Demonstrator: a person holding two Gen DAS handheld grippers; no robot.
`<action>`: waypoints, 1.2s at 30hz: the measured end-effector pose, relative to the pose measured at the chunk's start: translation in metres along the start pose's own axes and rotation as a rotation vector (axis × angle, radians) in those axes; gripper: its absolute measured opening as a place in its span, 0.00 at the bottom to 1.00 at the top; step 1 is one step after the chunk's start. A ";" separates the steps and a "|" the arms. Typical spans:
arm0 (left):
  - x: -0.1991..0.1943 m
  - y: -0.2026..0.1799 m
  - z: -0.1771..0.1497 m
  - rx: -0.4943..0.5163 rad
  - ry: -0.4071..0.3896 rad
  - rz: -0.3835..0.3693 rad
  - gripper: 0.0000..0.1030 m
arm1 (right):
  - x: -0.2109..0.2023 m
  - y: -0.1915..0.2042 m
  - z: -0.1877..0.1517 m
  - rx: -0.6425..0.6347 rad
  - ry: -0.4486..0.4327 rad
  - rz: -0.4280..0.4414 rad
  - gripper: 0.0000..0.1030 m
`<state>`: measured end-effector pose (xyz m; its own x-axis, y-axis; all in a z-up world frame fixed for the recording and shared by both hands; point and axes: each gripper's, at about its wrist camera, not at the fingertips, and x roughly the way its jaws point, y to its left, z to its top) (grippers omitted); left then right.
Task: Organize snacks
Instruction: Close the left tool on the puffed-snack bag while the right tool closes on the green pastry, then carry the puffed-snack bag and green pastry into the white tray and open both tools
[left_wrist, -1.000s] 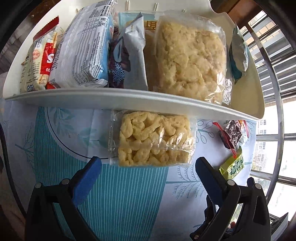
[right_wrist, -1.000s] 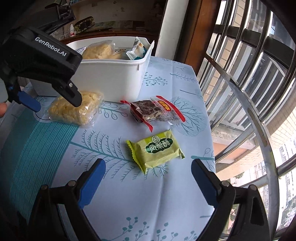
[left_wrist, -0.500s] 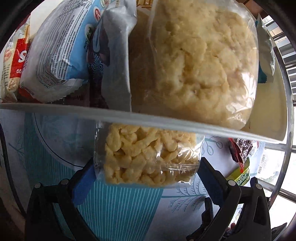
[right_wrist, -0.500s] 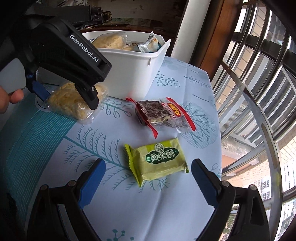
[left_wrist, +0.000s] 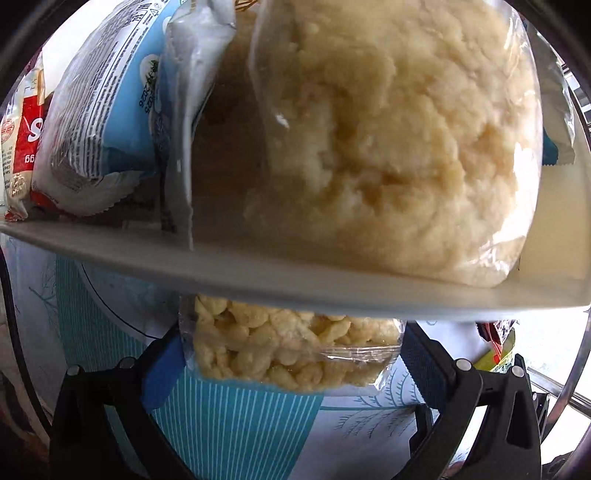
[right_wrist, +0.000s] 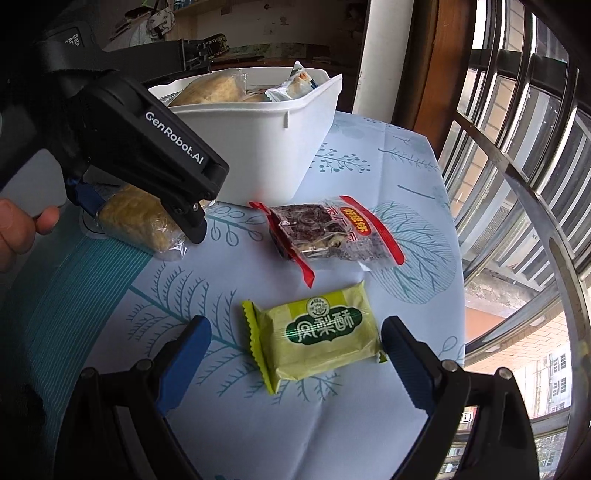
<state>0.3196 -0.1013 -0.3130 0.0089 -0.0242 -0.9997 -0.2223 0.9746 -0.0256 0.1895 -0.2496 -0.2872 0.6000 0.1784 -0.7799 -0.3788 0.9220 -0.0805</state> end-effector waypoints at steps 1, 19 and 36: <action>0.000 -0.002 0.002 -0.002 -0.001 0.000 1.00 | 0.001 -0.001 0.000 0.000 -0.001 0.003 0.91; -0.004 -0.003 -0.019 0.014 -0.082 -0.030 0.86 | -0.003 -0.002 0.002 0.046 -0.002 0.001 0.63; -0.027 0.047 -0.023 0.052 -0.009 -0.152 0.85 | -0.014 0.028 0.002 0.067 0.088 -0.051 0.56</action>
<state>0.2866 -0.0598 -0.2876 0.0477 -0.1701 -0.9843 -0.1675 0.9701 -0.1757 0.1716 -0.2258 -0.2775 0.5517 0.1023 -0.8278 -0.2998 0.9504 -0.0823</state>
